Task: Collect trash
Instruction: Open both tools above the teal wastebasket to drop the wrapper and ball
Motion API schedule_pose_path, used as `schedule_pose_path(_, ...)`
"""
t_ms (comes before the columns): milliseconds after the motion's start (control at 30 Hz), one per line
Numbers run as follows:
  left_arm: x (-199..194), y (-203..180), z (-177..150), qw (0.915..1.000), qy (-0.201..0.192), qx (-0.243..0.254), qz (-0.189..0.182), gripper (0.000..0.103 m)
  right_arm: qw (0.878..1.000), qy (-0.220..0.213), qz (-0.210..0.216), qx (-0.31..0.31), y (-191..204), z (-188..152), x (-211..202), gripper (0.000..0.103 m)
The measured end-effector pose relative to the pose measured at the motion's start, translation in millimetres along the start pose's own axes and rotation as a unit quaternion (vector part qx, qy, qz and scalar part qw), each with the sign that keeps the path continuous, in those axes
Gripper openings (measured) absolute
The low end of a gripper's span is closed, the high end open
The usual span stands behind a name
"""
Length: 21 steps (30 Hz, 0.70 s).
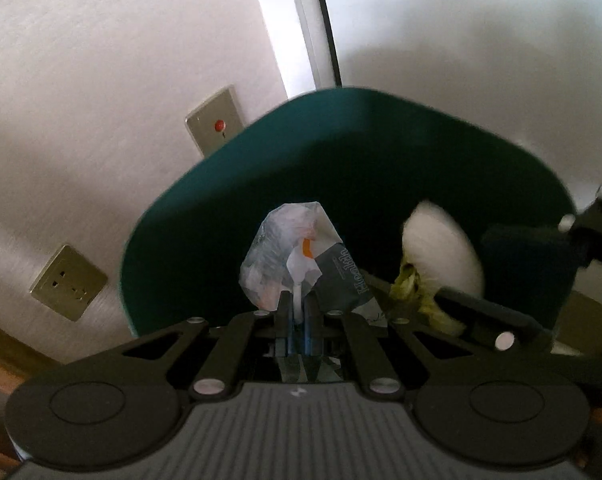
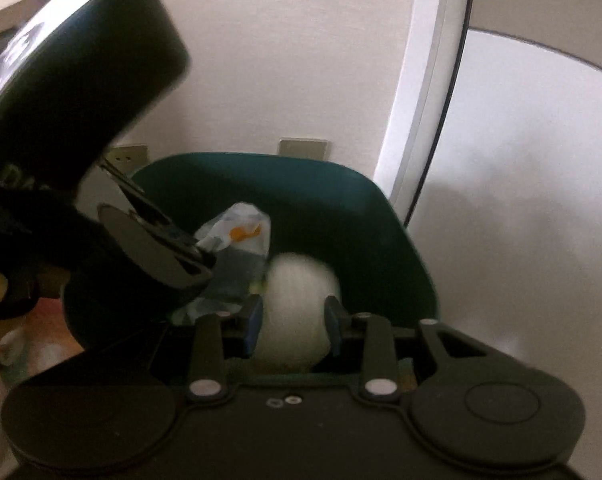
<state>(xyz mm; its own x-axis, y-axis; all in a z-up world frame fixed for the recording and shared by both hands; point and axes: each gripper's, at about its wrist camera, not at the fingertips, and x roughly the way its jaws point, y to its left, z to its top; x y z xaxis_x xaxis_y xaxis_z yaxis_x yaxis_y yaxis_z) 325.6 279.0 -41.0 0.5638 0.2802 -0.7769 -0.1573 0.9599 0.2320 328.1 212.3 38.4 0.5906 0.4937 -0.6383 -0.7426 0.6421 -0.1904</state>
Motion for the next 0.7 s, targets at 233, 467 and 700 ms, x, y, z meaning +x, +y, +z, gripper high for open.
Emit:
schedule_pose_path(233,11.7,1.7,1.8,0.9994,0.029,-0.016,-0.004,0.007,1.0,-0.008,-0.014,-0.018,5.5,-5.3,-8.4,0.039)
schedule_pose_path(467,0.9,-0.2,-0.9,0.9993,0.014,-0.034,-0.012,0.035,0.999,-0.03,-0.02,-0.005,-6.0,-6.7,-28.0,0.041)
schedule_pose_path(700,-31.0,-1.6,-6.7,0.9986,-0.026,-0.047,-0.006,0.067,0.999,-0.048,-0.024,-0.007,-14.4,-16.3,-69.3,0.042)
